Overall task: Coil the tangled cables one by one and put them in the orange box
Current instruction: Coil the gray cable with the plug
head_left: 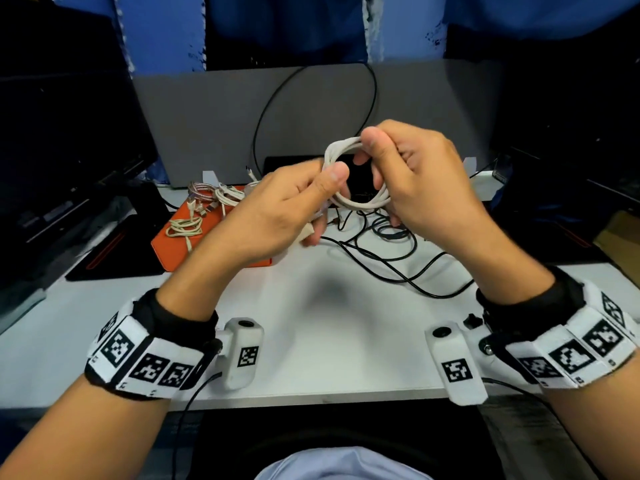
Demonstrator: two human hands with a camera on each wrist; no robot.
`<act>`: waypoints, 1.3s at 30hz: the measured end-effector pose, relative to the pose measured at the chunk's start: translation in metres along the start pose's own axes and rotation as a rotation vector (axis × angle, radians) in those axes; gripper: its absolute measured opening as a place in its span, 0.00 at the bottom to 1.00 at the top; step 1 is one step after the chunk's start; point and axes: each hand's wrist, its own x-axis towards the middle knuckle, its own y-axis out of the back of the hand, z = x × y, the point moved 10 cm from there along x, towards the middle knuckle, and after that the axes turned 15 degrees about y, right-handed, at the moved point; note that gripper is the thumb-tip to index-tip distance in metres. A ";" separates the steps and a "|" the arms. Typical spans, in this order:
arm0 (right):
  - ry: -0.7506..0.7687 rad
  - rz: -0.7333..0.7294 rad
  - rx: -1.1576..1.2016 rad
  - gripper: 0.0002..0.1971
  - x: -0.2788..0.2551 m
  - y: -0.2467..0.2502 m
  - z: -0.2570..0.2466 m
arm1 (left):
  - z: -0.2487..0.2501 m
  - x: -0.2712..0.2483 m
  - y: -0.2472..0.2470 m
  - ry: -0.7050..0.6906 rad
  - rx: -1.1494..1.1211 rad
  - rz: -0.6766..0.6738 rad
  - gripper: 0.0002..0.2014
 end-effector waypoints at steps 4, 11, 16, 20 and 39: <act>-0.013 -0.098 0.067 0.17 0.001 -0.003 0.001 | 0.006 0.000 0.008 -0.081 0.038 0.122 0.17; -0.012 -0.403 0.099 0.10 -0.002 0.002 0.015 | 0.004 -0.002 0.024 -0.031 0.174 0.247 0.15; 0.067 -0.113 -0.114 0.07 0.008 0.021 0.015 | 0.007 -0.004 0.021 -0.050 0.139 0.175 0.15; 0.004 0.123 0.253 0.07 0.004 0.013 0.017 | 0.023 -0.011 0.012 -0.146 0.048 0.094 0.11; -0.116 -0.226 0.312 0.12 -0.008 -0.025 0.003 | 0.021 -0.018 0.042 -0.072 0.142 0.345 0.12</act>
